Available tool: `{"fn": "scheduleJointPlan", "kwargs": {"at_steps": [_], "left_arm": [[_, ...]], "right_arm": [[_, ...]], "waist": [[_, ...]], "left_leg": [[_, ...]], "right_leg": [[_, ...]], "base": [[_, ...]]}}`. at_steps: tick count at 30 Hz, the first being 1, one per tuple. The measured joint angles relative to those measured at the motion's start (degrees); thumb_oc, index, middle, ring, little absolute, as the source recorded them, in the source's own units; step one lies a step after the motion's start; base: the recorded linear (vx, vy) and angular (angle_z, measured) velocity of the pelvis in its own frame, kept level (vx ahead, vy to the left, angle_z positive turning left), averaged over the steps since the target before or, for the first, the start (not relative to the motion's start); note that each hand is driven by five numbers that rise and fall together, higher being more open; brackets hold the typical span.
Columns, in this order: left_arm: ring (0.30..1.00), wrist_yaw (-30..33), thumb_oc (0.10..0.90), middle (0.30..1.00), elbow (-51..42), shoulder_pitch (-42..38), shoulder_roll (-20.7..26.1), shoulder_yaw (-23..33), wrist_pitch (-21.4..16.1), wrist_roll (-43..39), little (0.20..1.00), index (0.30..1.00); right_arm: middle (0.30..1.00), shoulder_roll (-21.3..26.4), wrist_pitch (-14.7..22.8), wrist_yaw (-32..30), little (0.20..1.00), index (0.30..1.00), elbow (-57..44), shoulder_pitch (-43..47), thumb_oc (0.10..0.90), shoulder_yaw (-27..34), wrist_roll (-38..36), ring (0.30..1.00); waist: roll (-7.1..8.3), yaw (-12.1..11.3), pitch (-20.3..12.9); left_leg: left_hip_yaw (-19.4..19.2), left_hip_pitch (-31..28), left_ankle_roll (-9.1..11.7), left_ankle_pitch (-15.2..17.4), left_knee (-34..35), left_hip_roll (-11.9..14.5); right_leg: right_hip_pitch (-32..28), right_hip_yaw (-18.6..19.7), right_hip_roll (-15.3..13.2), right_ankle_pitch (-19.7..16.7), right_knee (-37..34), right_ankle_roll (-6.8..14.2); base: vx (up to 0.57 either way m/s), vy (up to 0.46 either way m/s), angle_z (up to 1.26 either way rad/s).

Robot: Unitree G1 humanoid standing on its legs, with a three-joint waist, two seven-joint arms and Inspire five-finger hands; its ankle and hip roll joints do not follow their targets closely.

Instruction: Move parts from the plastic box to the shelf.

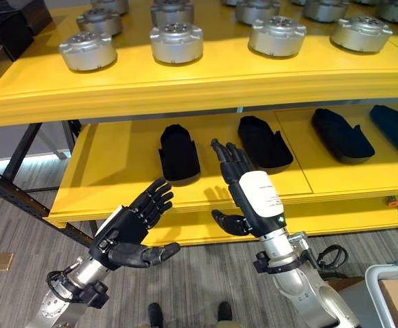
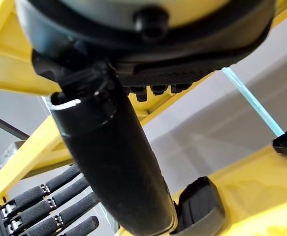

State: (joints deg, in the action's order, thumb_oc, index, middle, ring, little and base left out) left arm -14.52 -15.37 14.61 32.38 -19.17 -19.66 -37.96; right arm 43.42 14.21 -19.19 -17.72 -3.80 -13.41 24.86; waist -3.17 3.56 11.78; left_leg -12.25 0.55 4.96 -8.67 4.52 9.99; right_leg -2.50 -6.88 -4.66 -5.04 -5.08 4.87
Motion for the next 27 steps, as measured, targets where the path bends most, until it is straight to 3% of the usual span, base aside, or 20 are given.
{"fn": "scheduleJointPlan", "kwargs": {"at_steps": [5,8,11,13,16,17,21,23,27], "left_arm": [[1.000,2.65,0.900,1.000,0.45,0.02,-0.95,1.23,-2.15,0.04,1.000,1.000],[1.000,2.75,0.900,1.000,1.81,0.16,-2.52,1.36,-3.00,0.10,1.000,1.000],[1.000,2.65,0.900,1.000,1.87,0.28,-3.65,1.34,-3.26,0.20,1.000,1.000],[1.000,2.66,0.900,1.000,1.81,0.27,-4.61,1.31,-3.55,0.34,1.000,1.000],[1.000,2.93,0.900,1.000,1.40,-0.29,-4.44,1.47,-4.69,0.60,1.000,1.000],[1.000,3.19,0.900,1.000,1.37,-0.75,-4.32,1.19,-4.70,0.75,1.000,1.000],[1.000,4.27,0.900,1.000,1.39,-1.74,-3.38,1.76,-4.57,1.02,1.000,1.000],[1.000,3.74,0.900,1.000,1.15,0.11,-1.53,3.43,-4.52,0.09,1.000,1.000],[1.000,2.62,0.900,1.000,1.21,3.11,-0.04,5.92,-4.54,-0.04,1.000,1.000]], "right_arm": [[1.000,0.28,0.90,0.70,1.000,1.000,2.63,2.62,0.900,-0.50,-0.88,1.000],[1.000,0.20,1.85,1.59,1.000,1.000,4.23,2.30,0.900,-0.40,-0.92,1.000],[1.000,-0.39,2.94,1.49,1.000,1.000,4.12,-2.22,0.900,1.70,-1.34,1.000],[1.000,-0.54,2.95,1.45,1.000,1.000,4.12,-3.28,0.900,1.22,-1.33,1.000],[1.000,-1.44,3.25,1.37,1.000,1.000,4.08,-2.92,0.900,0.09,-1.31,1.000],[1.000,-1.57,3.14,1.34,1.000,1.000,4.16,-1.99,0.900,-1.06,-1.31,1.000],[1.000,-2.32,3.56,1.34,1.000,1.000,3.72,-1.59,0.900,-1.32,-1.30,1.000],[1.000,-2.50,3.26,1.88,1.000,1.000,2.86,-1.82,0.900,-1.32,-1.32,1.000],[1.000,-2.47,2.59,3.66,1.000,1.000,1.71,-4.22,0.900,0.11,-2.67,1.000]], "waist": [[-1.81,-1.20,0.19],[-2.00,-2.35,0.31],[-0.23,-1.79,1.30],[-0.27,-1.53,1.30],[-0.52,-0.92,1.02],[-0.68,-0.57,0.97],[1.62,-1.08,0.98],[2.70,-1.21,1.00],[4.02,-1.37,1.37]], "left_leg": [[1.01,2.57,1.12,-0.90,-1.56,2.10],[4.23,3.54,1.02,-0.96,-4.97,1.56],[0.56,6.45,0.35,-0.50,-13.32,-2.14],[0.19,6.57,-0.63,0.74,-15.42,-3.22],[-0.34,6.08,-1.47,2.99,-14.73,-4.25],[-0.69,2.93,-3.68,5.08,-10.12,-4.49],[-0.31,1.71,-4.22,6.38,-8.65,-6.63],[-0.77,-0.51,-4.59,6.59,-6.50,-8.95],[-0.39,-1.96,-5.97,6.10,-5.02,-9.56]], "right_leg": [[2.38,-0.05,2.66,0.11,0.33,-1.96],[2.09,0.11,2.06,0.64,0.88,-2.38],[0.49,-0.67,-2.25,1.29,0.69,-1.39],[-0.07,-0.46,-3.82,2.02,1.50,-0.33],[-0.28,-0.58,-4.72,2.70,2.87,0.84],[-0.86,-0.78,-4.38,3.08,3.82,2.01],[-0.08,-0.51,-6.36,4.49,6.69,3.28],[-0.09,1.86,-8.01,5.19,8.55,4.22],[1.22,1.61,-8.53,6.01,12.72,4.88]], "base": [[-0.08,-0.188,-0.06],[0.00,-0.118,-0.06],[0.00,-0.078,0.20],[0.01,-0.030,0.08],[0.04,0.076,0.16],[-0.01,0.082,0.21],[-0.01,0.129,0.10],[-0.01,0.157,-0.02],[-0.05,0.063,0.00]]}}
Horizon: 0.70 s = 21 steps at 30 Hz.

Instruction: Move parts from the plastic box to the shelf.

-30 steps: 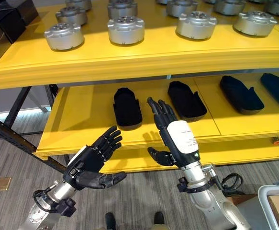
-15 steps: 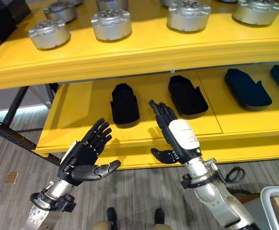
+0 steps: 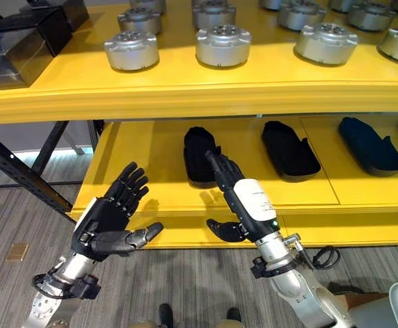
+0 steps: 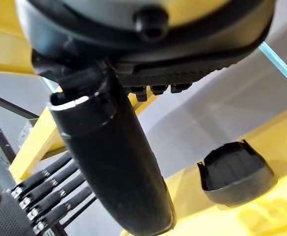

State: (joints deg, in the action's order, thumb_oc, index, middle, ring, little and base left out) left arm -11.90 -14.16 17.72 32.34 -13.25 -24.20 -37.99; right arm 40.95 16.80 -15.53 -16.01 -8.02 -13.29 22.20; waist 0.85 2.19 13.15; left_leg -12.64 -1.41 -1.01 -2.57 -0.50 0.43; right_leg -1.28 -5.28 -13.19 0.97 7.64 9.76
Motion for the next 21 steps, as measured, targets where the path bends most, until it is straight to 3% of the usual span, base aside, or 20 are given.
{"fn": "scheduleJointPlan", "kwargs": {"at_steps": [6,8,15,21], "left_arm": [[1.000,-0.57,0.900,1.000,0.07,0.06,0.99,0.04,-0.04,-0.03,1.000,1.000],[1.000,-1.88,0.900,1.000,0.15,0.07,0.81,0.02,-0.04,-0.06,1.000,1.000],[1.000,-3.71,0.900,1.000,0.39,0.36,0.21,-0.14,-0.33,-0.08,1.000,1.000],[1.000,-2.40,0.900,1.000,0.34,-1.94,-0.07,-1.34,-0.42,0.16,1.000,1.000]], "right_arm": [[1.000,-0.76,0.03,0.98,1.000,1.000,-0.08,-0.31,0.900,0.36,0.07,1.000],[1.000,-0.79,-0.19,0.83,1.000,1.000,-0.07,0.73,0.900,0.37,0.08,1.000],[1.000,-0.92,-2.03,0.55,1.000,1.000,-0.09,2.18,0.900,0.43,0.08,1.000],[1.000,-0.01,-3.64,0.18,1.000,1.000,0.08,4.76,0.900,-0.07,-0.37,1.000]], "waist": [[2.32,-1.25,1.11],[2.10,-1.35,1.22],[0.60,-2.39,1.13],[-0.69,-1.63,1.08]], "left_leg": [[-0.62,0.70,0.95,-0.21,-0.36,0.67],[0.77,1.74,1.03,-0.21,-0.22,0.83],[4.04,3.39,1.68,-0.99,-0.15,1.76],[5.58,3.40,3.68,-3.04,1.45,4.13]], "right_leg": [[0.34,0.30,-0.13,-0.15,-1.29,-0.28],[-0.95,1.13,0.13,-1.39,-4.85,-0.63],[-1.48,1.60,1.69,-2.31,-6.88,-0.83],[-3.03,0.95,4.38,-3.05,-10.41,-2.26]], "base": [[-0.05,-0.113,-0.04],[-0.02,-0.186,0.10],[0.02,-0.300,0.12],[0.05,-0.363,0.07]]}}
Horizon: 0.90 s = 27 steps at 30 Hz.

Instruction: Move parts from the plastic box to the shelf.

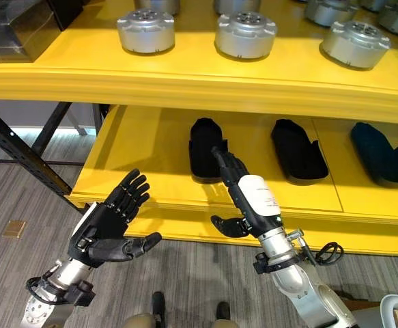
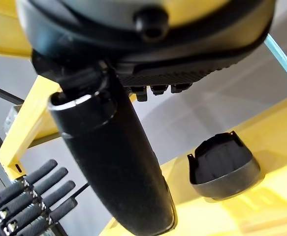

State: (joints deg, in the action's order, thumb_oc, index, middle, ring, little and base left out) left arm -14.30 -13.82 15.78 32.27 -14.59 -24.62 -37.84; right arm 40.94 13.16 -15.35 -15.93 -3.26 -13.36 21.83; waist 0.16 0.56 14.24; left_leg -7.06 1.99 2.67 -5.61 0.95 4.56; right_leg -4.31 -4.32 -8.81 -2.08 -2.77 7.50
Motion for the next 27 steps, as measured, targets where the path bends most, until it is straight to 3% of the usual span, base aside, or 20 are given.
{"fn": "scheduleJointPlan", "kwargs": {"at_steps": [6,10,11,13,14,15,16,17,19,21,22,27], "left_arm": [[1.000,1.65,0.900,1.000,-0.39,1.09,-0.28,0.03,-0.07,0.10,1.000,1.000],[1.000,4.70,0.900,1.000,-0.13,-0.59,-0.17,-1.46,-0.67,0.09,1.000,1.000],[1.000,4.98,0.900,1.000,-0.09,-1.13,-0.18,-1.65,-0.68,0.03,1.000,1.000],[1.000,4.84,0.900,1.000,0.39,-2.59,-0.63,-1.71,-0.82,0.00,1.000,1.000],[1.000,4.84,0.900,1.000,0.40,-2.77,-0.81,-1.72,-0.82,0.01,1.000,1.000],[1.000,4.88,0.900,1.000,0.39,-2.79,-1.25,-2.20,-0.95,0.04,1.000,1.000],[1.000,4.92,0.900,1.000,0.45,-2.76,-1.46,-2.89,-1.01,0.12,1.000,1.000],[1.000,4.91,0.900,1.000,0.42,-2.60,-1.73,-3.67,-1.20,0.30,1.000,1.000],[1.000,5.04,0.900,1.000,0.32,-2.19,-1.99,-4.49,-1.21,1.18,1.000,1.000],[1.000,5.10,0.900,1.000,-0.02,-2.10,-2.12,-4.66,-1.21,2.73,1.000,1.000],[1.000,5.95,0.900,1.000,-0.53,-1.84,-2.36,-4.56,-1.30,2.75,1.000,1.000],[1.000,7.33,0.900,1.000,-0.30,-2.78,-1.51,-2.21,-1.23,2.47,1.000,1.000]], "right_arm": [[1.000,0.14,0.51,-0.38,1.000,1.000,1.06,2.25,0.900,-0.16,-2.92,1.000],[1.000,-0.18,1.22,-0.23,1.000,1.000,4.08,7.50,0.900,-2.49,-4.19,1.000],[1.000,-0.37,1.38,-0.26,1.000,1.000,4.34,7.52,0.900,-2.48,-4.34,1.000],[1.000,-0.74,1.98,-0.21,1.000,1.000,4.15,6.24,0.900,-1.52,-4.59,1.000],[1.000,-0.66,2.11,-0.39,1.000,1.000,4.17,5.87,0.900,-1.51,-4.90,1.000],[1.000,-0.54,2.66,-0.55,1.000,1.000,4.32,4.84,0.900,-1.36,-5.05,1.000],[1.000,-0.73,2.94,-1.00,1.000,1.000,4.38,3.90,0.900,-1.44,-5.05,1.000],[1.000,-1.10,3.20,-1.26,1.000,1.000,4.39,3.13,0.900,-1.64,-5.03,1.000],[1.000,-2.52,3.41,-1.38,1.000,1.000,4.35,2.43,0.900,-1.70,-5.09,1.000],[1.000,-2.55,3.57,-1.42,1.000,1.000,3.68,1.53,0.900,-1.57,-5.57,1.000],[1.000,-3.39,3.57,-1.38,1.000,1.000,3.23,0.93,0.900,-2.06,-6.40,1.000],[1.000,-4.35,4.40,-1.30,1.000,1.000,2.02,-1.37,0.900,-2.03,-7.33,1.000]], "waist": [[-1.73,1.36,-0.22],[-2.58,1.14,-0.32],[-2.53,1.19,-0.34],[-2.32,2.15,-0.25],[-2.28,2.36,-0.27],[-3.35,2.39,-0.20],[-3.77,2.59,-0.27],[-3.60,2.36,-0.17],[-2.37,2.35,0.14],[-3.31,3.00,-0.13],[-3.58,2.83,-0.25],[-1.18,1.95,-0.30]], "left_leg": [[-0.24,-1.95,1.38,-1.98,2.95,2.31],[-0.49,0.28,3.25,-3.31,2.83,5.62],[-0.86,0.98,3.26,-3.31,1.92,5.95],[-5.95,3.75,3.89,-5.34,-0.29,6.39],[-8.79,4.44,2.66,-5.78,-1.35,6.36],[-13.05,5.76,0.48,-4.13,-4.40,6.88],[-12.79,5.75,1.22,-2.36,-5.51,7.05],[-11.99,5.67,1.67,-1.12,-7.28,6.66],[-10.93,5.36,-0.10,2.94,-13.15,2.66],[-10.47,2.39,-2.23,5.41,-10.78,-0.62],[-6.41,-0.72,-2.93,6.05,-6.15,-2.11],[-6.47,-3.38,-3.93,5.36,-2.47,-5.16]], "right_leg": [[-1.80,-1.95,2.73,-0.37,-1.96,-1.89],[1.87,-2.45,6.26,0.49,1.00,-4.34],[2.23,-2.79,6.05,0.96,1.68,-4.76],[2.27,-6.11,5.56,1.37,1.81,-5.95],[2.56,-6.61,5.52,1.67,2.03,-6.55],[2.95,-7.26,5.98,3.23,3.48,-6.72],[3.07,-7.29,5.94,4.42,4.86,-6.55],[3.56,-6.73,5.17,5.32,6.37,-6.38],[4.05,-5.03,2.10,6.18,8.20,-5.26],[4.17,-3.40,1.05,5.56,9.38,-3.09],[4.17,-1.50,0.80,5.65,9.56,-2.41],[1.85,-0.40,-1.54,3.22,5.20,0.00]], "base": [[0.01,-0.382,0.00],[-0.01,-0.288,-0.03],[0.00,-0.232,0.19],[0.01,-0.156,0.55],[0.03,-0.154,0.53],[0.04,-0.099,0.32],[0.06,-0.063,0.12],[0.06,-0.021,-0.11],[0.07,0.023,-0.28],[0.10,0.097,-0.36],[0.06,0.077,-0.54],[0.01,0.069,-0.14]]}}
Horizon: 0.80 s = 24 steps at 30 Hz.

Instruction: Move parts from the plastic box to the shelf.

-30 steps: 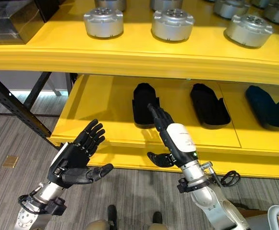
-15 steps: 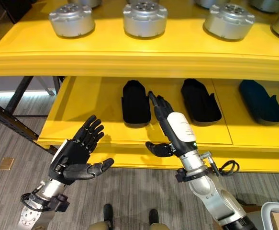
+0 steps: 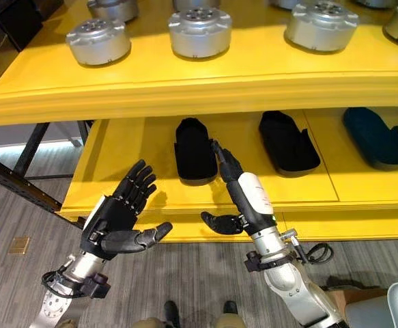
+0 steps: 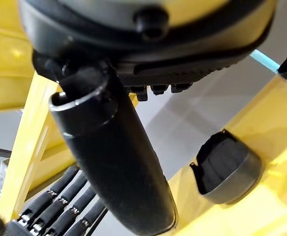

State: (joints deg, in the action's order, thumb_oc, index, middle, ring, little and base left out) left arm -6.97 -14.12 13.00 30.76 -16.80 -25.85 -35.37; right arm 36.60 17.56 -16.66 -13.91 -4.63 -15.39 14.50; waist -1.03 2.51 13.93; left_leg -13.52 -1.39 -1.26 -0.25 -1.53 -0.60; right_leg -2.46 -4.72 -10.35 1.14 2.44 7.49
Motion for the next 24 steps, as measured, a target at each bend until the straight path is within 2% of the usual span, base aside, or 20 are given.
{"fn": "scheduleJointPlan", "kwargs": {"at_steps": [5,8,10,11,13,15,16,18,20,21,22,23,24], "left_arm": [[1.000,-1.61,0.900,1.000,0.03,0.09,0.18,1.51,0.00,-0.38,1.000,1.000],[1.000,-2.48,0.900,1.000,0.16,0.06,1.06,1.07,-0.05,-0.36,1.000,1.000],[1.000,-2.53,0.900,1.000,0.19,0.03,1.95,1.36,-0.13,-0.38,1.000,1.000],[1.000,-2.65,0.900,1.000,0.47,-0.10,1.70,1.38,-0.13,-0.40,1.000,1.000],[1.000,-4.58,0.900,1.000,1.03,0.41,1.58,1.44,-0.13,-0.54,1.000,1.000],[1.000,-5.75,0.900,1.000,1.04,1.00,2.14,1.61,-0.71,-0.99,1.000,1.000],[1.000,-6.15,0.900,1.000,1.05,1.45,2.10,1.65,-0.85,-2.28,1.000,1.000],[1.000,-6.16,0.900,1.000,1.14,1.57,2.12,1.62,-0.86,-2.58,1.000,1.000],[1.000,-5.91,0.900,1.000,1.13,1.58,2.32,1.66,-0.89,-2.46,1.000,1.000],[1.000,-5.71,0.900,1.000,0.98,1.60,2.80,1.71,-0.95,-2.46,1.000,1.000],[1.000,-5.74,0.900,1.000,1.39,1.34,3.04,1.61,-1.05,-2.35,1.000,1.000],[1.000,-5.15,0.900,1.000,2.03,1.77,1.01,0.43,-0.81,-2.18,1.000,1.000],[1.000,-4.91,0.900,1.000,1.89,2.21,-0.18,-0.70,-0.81,-1.88,1.000,1.000]], "right_arm": [[1.000,0.03,0.17,-0.12,1.000,1.000,0.00,0.17,0.900,0.86,-0.07,1.000],[1.000,-0.19,0.34,-0.47,1.000,1.000,0.04,0.36,0.900,1.53,-0.02,1.000],[1.000,-0.92,0.85,-0.80,1.000,1.000,0.04,0.30,0.900,1.52,0.04,1.000],[1.000,-0.88,1.04,-0.86,1.000,1.000,0.04,0.32,0.900,1.62,0.04,1.000],[1.000,-0.85,0.84,-0.87,1.000,1.000,0.04,0.29,0.900,2.18,0.12,1.000],[1.000,-0.89,0.71,-0.87,1.000,1.000,-0.01,0.62,0.900,2.20,0.42,1.000],[1.000,-0.90,0.24,-0.87,1.000,1.000,-0.29,0.85,0.900,2.19,1.10,1.000],[1.000,-1.06,-0.83,-0.87,1.000,1.000,-0.93,1.25,0.900,1.85,1.19,1.000],[1.000,-0.90,-1.28,-0.88,1.000,1.000,-1.08,2.03,0.900,1.31,1.23,1.000],[1.000,-0.92,-1.61,-1.01,1.000,1.000,-1.33,2.32,0.900,1.13,1.22,1.000],[1.000,-0.63,-1.81,-1.35,1.000,1.000,-1.29,2.80,0.900,0.90,1.23,1.000],[1.000,0.45,-2.78,-1.41,1.000,1.000,-0.99,3.59,0.900,0.72,1.20,1.000],[1.000,2.18,-3.62,-1.72,1.000,1.000,-0.93,4.75,0.900,0.72,1.18,1.000]], "waist": [[0.84,-0.83,0.03],[1.20,-1.14,0.23],[2.87,-1.24,0.22],[2.99,-1.13,0.23],[2.48,-1.24,0.22],[2.31,-1.77,0.17],[2.33,-2.15,0.16],[2.46,-2.72,0.15],[3.26,-3.10,0.13],[4.22,-3.33,0.01],[4.97,-3.35,0.00],[1.86,-2.97,-0.23],[-0.94,-2.73,-0.07]], "left_leg": [[-0.15,-0.77,-0.41,-0.31,0.60,-0.26],[-0.62,-0.52,-0.62,-0.51,0.18,0.85],[-1.03,-0.23,-0.45,-0.14,-0.36,0.90],[-0.48,0.32,-0.43,0.64,-0.54,0.92],[1.00,0.84,-0.25,0.18,-0.74,1.08],[2.77,1.27,0.13,-0.73,-0.23,1.49],[3.29,1.56,0.91,-1.27,-0.03,2.05],[4.42,2.27,2.35,-2.16,-0.14,3.66],[5.56,2.26,5.11,-3.76,0.76,5.79],[6.05,2.28,6.24,-4.31,1.09,6.37],[6.82,2.08,7.74,-5.21,1.76,7.51],[7.59,1.98,8.12,-5.45,2.95,10.93],[7.76,1.89,7.22,-5.82,3.66,14.21]], "right_leg": [[-0.03,0.23,-0.10,-0.56,0.59,0.24],[3.24,0.45,-0.14,-0.29,6.05,0.40],[3.42,1.23,-1.20,1.38,6.15,-0.15],[3.38,1.45,-1.18,1.59,6.06,-0.17],[2.37,5.56,-3.27,0.70,4.36,0.58],[0.97,7.29,-7.17,-0.79,0.12,1.26],[0.77,7.98,-9.00,-1.99,-1.85,2.27],[0.89,8.40,-10.72,-3.51,-4.26,3.59],[0.98,5.79,-11.06,-4.45,-5.22,3.96],[1.04,5.57,-10.52,-4.44,-5.48,3.75],[1.03,5.79,-9.53,-7.04,-5.60,7.85],[1.50,4.99,-5.91,-6.44,-5.64,6.05],[1.84,4.81,-2.16,-6.88,-5.87,4.39]], "base": [[-0.05,0.048,-0.03],[-0.07,-0.100,-0.12],[0.01,-0.166,-0.07],[0.05,-0.242,0.12],[0.03,-0.287,0.32],[-0.01,-0.322,0.34],[-0.03,-0.374,0.20],[-0.03,-0.448,0.24],[-0.02,-0.387,0.24],[-0.01,-0.381,0.17],[0.00,-0.416,0.10],[0.04,-0.524,-0.12],[0.07,-0.627,-0.61]]}}
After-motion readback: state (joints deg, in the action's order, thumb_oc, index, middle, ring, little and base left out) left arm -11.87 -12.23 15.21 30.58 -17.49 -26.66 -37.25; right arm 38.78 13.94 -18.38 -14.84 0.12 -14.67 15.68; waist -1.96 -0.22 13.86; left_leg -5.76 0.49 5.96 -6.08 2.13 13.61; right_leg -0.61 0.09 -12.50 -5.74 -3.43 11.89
